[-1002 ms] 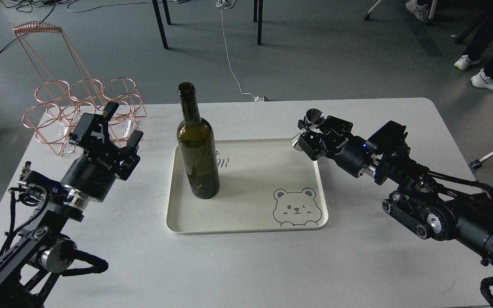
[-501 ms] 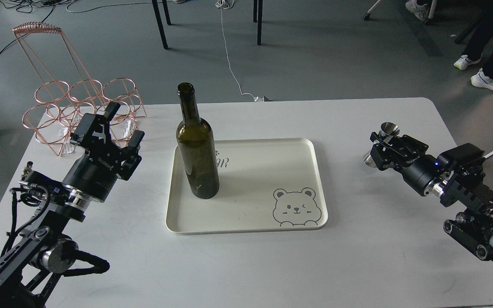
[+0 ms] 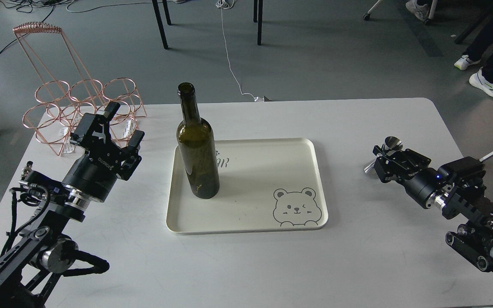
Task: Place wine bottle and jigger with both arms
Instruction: 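Lower the jigger onto the table beside the tray and release it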
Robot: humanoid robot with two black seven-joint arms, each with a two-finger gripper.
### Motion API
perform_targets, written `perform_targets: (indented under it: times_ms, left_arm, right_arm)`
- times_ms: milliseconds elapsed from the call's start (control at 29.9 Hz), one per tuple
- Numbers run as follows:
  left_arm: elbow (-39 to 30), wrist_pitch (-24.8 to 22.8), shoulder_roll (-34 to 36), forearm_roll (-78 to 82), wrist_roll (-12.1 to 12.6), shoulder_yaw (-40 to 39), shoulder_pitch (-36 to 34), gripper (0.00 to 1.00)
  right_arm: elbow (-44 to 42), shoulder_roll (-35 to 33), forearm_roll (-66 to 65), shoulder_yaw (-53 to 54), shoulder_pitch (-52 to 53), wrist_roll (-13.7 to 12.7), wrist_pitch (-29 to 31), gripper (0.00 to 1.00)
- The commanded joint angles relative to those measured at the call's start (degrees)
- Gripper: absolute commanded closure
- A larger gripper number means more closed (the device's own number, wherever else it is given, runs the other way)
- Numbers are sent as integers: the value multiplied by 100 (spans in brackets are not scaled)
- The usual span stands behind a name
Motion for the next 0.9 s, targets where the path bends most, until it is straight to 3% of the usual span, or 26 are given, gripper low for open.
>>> perform_targets:
  times_ms: [0, 134, 334, 601, 868]
  left_arm:
    - [0, 0, 0, 0, -5, -9, -9, 2]
    - [0, 0, 0, 0, -5, -9, -9, 2]
    - [0, 0, 0, 0, -6, -9, -9, 2]
    - [0, 0, 0, 9, -6, -27, -9, 2]
    - [0, 9, 0, 9, -6, -18, -9, 2]
  right_arm:
    - [0, 0, 2, 1, -6, 0, 0, 58]
    - [18, 0, 2, 1, -14, 0, 0, 27]
    - [149, -149, 28, 1, -85, 0, 0, 9]
    - [1580, -1518, 124, 27, -725, 0, 0, 6]
    - [3680, -3233, 1827, -78, -1333, 0, 0, 6]
